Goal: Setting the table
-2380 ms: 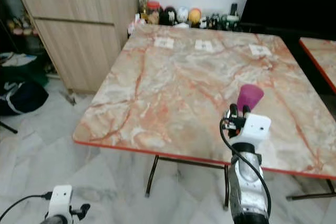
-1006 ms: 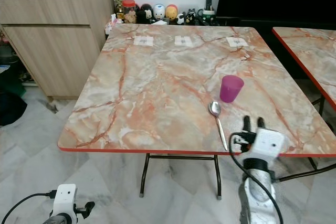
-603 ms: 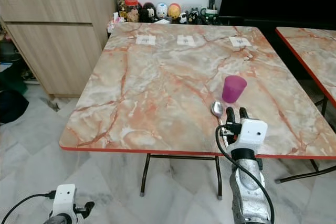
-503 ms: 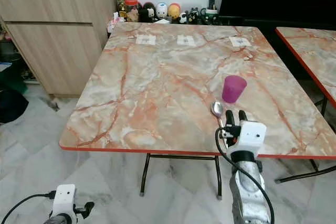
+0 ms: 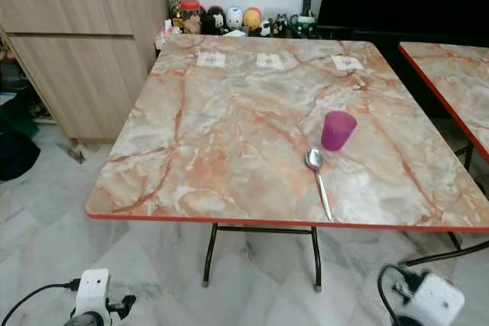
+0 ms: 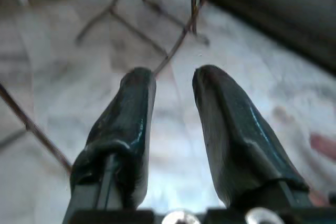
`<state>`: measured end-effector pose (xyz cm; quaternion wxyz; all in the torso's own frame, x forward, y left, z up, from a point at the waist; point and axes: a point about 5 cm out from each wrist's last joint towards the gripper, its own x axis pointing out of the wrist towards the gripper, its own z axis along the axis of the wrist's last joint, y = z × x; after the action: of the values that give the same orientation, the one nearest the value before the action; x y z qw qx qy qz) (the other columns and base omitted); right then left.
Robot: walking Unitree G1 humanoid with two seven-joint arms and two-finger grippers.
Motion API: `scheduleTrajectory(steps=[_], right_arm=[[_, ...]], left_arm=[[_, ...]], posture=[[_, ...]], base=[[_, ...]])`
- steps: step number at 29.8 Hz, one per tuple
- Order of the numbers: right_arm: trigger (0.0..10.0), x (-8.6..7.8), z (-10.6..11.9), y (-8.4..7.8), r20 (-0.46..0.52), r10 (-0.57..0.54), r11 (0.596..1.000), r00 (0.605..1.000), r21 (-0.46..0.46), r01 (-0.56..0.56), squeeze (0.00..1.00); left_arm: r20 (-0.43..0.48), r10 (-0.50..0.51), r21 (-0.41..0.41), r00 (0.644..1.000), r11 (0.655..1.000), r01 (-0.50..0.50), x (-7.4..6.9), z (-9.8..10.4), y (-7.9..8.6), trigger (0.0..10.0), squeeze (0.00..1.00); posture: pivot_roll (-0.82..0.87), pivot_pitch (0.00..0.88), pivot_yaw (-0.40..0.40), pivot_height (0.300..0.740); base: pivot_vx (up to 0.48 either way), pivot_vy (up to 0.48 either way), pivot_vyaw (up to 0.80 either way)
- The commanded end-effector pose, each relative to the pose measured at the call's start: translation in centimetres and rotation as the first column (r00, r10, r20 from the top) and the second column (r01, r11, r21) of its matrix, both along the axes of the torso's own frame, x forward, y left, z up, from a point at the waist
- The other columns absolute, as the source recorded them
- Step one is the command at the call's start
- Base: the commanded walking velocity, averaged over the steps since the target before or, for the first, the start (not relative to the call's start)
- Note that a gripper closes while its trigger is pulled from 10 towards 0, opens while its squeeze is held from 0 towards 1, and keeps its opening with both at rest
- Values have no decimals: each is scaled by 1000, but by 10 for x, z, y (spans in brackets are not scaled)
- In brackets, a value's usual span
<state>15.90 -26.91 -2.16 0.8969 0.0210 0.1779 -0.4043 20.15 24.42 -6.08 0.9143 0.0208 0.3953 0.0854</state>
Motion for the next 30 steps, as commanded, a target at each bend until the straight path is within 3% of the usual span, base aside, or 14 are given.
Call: scheduleTrajectory(steps=[1,2,3,5,9,14,15,20,23,30], right_arm=[[10000,9,-14,8,-43,108,990,993,100,-103,0],[10000,12,-21,13,-63,163,977,985,149,-152,0],[10000,16,-32,26,-80,264,940,961,245,-238,0],[10000,18,-41,39,-87,362,888,928,336,-315,0],[10000,10,-56,49,-182,398,860,899,416,-296,0],[10000,3,-64,57,-249,431,840,867,460,-286,0],[10000,6,-64,63,-218,453,823,864,475,-312,0],[10000,5,-65,66,-221,448,820,866,486,-300,0],[10000,1,-69,74,-242,498,800,833,498,-334,0],[10000,1,-70,79,-243,519,787,819,510,-347,0]], left_arm=[[-12,8,-5,1000,1000,-8,-1,-1,-1,10000,0],[-14,8,-8,1000,1000,-8,-1,-2,-1,10000,0],[-13,10,-13,1000,1000,-10,-1,-1,-1,10000,0],[-10,13,-18,1000,1000,-13,0,-1,-2,10000,0],[-13,17,-26,1000,1000,-17,2,0,-1,10000,0],[-16,10,-16,1000,1000,-10,2,0,0,10000,0],[-18,12,-12,1000,1000,-13,1,0,2,10000,0],[-21,11,-12,1000,1000,-11,0,0,3,10000,0],[-20,3,-23,1000,1000,-3,1,0,0,10000,0],[-34,-6,-21,999,1000,5,-1,-1,0,10000,0]], posture=[[84,0,-51,740],[77,0,-48,740],[77,5,-43,740],[77,7,-41,740],[77,17,-28,740],[87,28,-21,740],[86,26,-17,740],[84,28,-15,740],[84,24,-16,740],[83,13,-22,740]], base=[[0,0,0],[0,0,0],[0,0,0],[0,0,0],[0,0,0],[0,0,0],[0,0,0],[0,0,0],[0,0,0],[0,0,0]])
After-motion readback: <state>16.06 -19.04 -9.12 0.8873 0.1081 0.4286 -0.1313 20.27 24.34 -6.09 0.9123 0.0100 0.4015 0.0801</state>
